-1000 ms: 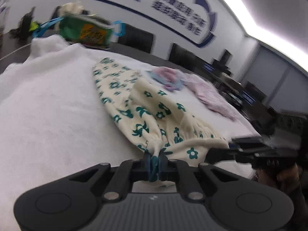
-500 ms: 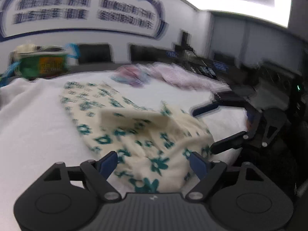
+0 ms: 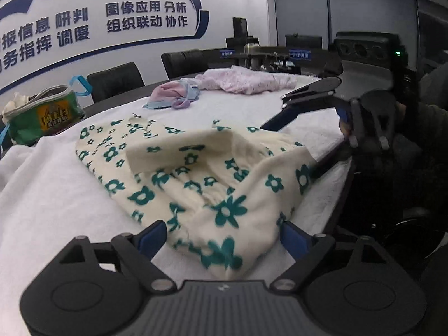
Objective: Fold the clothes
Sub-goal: 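Lift the garment end with both grippers and fold it toward the garment body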
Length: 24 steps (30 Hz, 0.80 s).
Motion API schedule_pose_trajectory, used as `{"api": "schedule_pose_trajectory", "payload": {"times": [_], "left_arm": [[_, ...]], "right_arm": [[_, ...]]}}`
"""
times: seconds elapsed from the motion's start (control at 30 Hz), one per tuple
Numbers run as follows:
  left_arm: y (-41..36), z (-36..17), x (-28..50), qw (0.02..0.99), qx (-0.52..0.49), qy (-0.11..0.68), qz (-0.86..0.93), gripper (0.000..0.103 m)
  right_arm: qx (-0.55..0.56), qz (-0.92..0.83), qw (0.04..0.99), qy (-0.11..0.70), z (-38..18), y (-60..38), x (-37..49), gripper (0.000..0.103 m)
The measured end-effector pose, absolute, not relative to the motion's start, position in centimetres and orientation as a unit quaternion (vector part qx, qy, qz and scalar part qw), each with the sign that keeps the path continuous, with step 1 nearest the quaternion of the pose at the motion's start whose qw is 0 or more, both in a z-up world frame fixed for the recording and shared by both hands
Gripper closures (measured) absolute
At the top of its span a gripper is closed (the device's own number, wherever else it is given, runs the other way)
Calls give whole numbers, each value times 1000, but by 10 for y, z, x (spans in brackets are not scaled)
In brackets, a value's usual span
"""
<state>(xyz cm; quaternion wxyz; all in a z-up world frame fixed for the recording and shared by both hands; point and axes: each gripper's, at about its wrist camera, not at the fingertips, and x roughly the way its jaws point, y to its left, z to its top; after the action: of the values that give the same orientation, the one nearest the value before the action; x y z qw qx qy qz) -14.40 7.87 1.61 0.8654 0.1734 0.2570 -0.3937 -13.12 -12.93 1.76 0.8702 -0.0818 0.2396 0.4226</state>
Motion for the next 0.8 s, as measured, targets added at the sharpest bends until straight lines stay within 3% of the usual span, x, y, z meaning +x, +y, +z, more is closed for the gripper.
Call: {"api": "schedule_pose_trajectory", "payload": {"times": [0.23, 0.3, 0.47, 0.67, 0.8], "left_arm": [[71, 14, -137, 854, 168, 272, -410, 19], [76, 14, -133, 854, 159, 276, -411, 24], [81, 21, -131, 849, 161, 268, -427, 22], [78, 26, -138, 855, 217, 218, -419, 22], [69, 24, -142, 859, 251, 189, -404, 23]], "right_arm": [[-189, 469, 832, 229, 3, -82, -132, 11], [-180, 478, 825, 243, 2, -82, -125, 18], [-124, 485, 818, 283, 9, -96, -106, 44], [-63, 505, 795, 330, 15, -107, -77, 62], [19, 523, 770, 364, 15, -122, -51, 67]]}}
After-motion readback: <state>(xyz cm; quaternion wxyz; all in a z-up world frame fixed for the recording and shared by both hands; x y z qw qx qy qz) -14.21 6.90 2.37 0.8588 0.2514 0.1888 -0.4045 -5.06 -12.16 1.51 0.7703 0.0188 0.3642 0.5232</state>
